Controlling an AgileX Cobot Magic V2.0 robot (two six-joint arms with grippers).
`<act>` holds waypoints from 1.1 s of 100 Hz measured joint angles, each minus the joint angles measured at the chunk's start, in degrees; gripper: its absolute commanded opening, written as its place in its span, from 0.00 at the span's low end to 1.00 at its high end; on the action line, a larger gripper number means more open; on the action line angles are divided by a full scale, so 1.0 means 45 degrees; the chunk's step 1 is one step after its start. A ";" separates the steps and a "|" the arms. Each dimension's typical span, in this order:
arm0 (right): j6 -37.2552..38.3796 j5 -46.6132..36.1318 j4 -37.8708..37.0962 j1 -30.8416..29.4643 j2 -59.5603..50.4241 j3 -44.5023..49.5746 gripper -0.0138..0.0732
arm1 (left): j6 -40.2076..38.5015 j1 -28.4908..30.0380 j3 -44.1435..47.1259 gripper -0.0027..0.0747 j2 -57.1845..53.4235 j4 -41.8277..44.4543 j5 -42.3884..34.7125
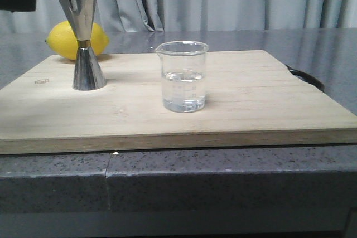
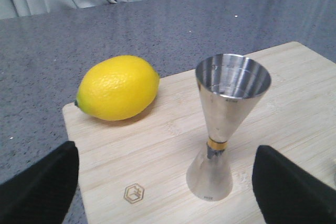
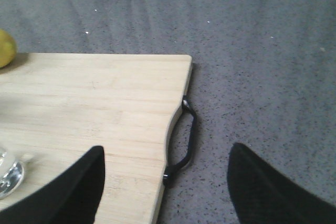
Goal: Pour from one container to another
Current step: 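Move the left gripper down around the steel jigger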
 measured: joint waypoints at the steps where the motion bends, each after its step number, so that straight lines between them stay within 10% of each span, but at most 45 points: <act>1: 0.0000 -0.0063 0.0023 0.0027 0.0000 0.0032 0.68 | 0.0000 -0.0039 0.0000 0.82 0.0053 0.0032 -0.0062; 110: -0.0033 -0.1562 0.0049 0.0282 0.1565 0.0183 0.68 | -0.3898 -0.0513 0.0000 0.74 0.4713 0.3629 -0.5186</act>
